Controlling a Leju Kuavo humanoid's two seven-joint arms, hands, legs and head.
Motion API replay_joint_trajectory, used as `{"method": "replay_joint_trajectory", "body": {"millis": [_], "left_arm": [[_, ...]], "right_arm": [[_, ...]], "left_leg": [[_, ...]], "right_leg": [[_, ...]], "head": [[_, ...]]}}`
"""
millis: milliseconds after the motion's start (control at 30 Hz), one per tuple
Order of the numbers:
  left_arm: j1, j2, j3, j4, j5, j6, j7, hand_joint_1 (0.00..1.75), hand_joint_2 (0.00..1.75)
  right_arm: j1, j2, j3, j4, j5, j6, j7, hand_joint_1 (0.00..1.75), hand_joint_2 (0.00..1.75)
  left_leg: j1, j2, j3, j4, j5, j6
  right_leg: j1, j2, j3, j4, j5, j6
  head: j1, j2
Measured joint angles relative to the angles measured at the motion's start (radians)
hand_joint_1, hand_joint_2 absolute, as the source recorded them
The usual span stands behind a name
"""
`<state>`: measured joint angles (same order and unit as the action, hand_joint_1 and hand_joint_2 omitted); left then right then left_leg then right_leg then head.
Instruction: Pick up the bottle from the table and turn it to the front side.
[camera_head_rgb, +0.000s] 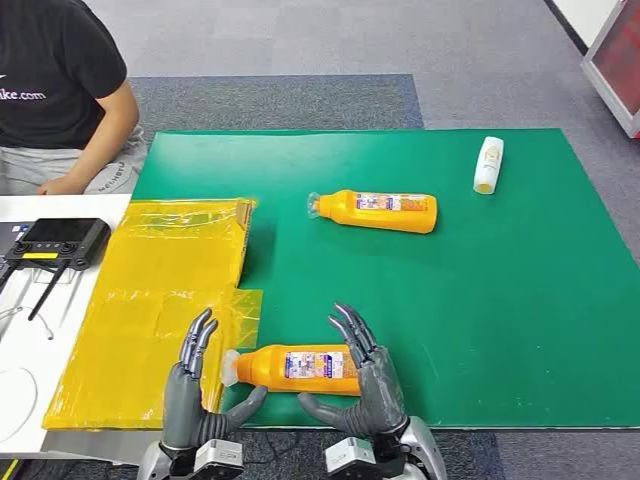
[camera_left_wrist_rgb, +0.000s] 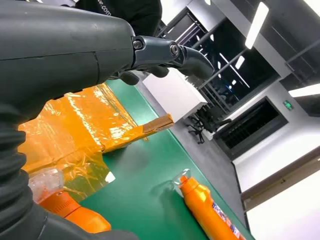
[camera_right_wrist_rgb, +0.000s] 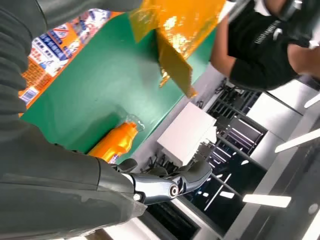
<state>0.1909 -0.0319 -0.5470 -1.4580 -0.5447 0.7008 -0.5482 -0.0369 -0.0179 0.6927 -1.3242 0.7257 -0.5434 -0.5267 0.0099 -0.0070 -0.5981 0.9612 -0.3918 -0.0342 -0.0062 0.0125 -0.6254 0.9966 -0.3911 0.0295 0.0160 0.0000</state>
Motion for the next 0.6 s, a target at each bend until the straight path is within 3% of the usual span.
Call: {"method": "replay_joint_trajectory", "body": {"millis": [133, 300, 400, 600], "left_arm": [[-0.003, 0.0, 0.0, 0.0, 0.0, 0.0, 0.011, 0.0, 1.75], [-0.008, 0.0, -0.001, 0.0, 0.001, 0.0, 0.013, 0.0, 1.75], [-0.01, 0.0, -0.001, 0.0, 0.001, 0.0, 0.015, 0.0, 1.75], [-0.008, 0.0, -0.001, 0.0, 0.0, 0.0, 0.016, 0.0, 1.75]], "right_arm": [[-0.027, -0.001, 0.007, 0.057, 0.145, -0.027, 0.072, 0.0, 1.75], [-0.079, -0.002, 0.032, 0.142, 0.232, -0.006, 0.14, 0.0, 1.75], [-0.11, -0.009, 0.054, 0.172, 0.255, 0.056, 0.193, 0.0, 1.75], [-0.143, -0.021, 0.067, 0.189, 0.18, 0.208, 0.25, 0.0, 1.75]], "left_leg": [[0.0, 0.0, 0.0, 0.0, 0.0, 0.0], [0.0, 0.0, 0.0, 0.0, 0.0, 0.0], [0.0, 0.0, 0.0, 0.0, 0.001, 0.0], [0.0, 0.0, 0.0, 0.0, 0.0, 0.0]], "right_leg": [[0.0, 0.0, 0.0, 0.0, 0.0, 0.0], [0.0, 0.0, 0.0, 0.0, 0.0, 0.0], [0.0, 0.0, 0.0, 0.0, 0.0, 0.0], [0.0, 0.0, 0.0, 0.0, 0.0, 0.0]], "head": [[0.0, 0.0], [0.0, 0.0], [0.0, 0.0], [0.0, 0.0]]}}
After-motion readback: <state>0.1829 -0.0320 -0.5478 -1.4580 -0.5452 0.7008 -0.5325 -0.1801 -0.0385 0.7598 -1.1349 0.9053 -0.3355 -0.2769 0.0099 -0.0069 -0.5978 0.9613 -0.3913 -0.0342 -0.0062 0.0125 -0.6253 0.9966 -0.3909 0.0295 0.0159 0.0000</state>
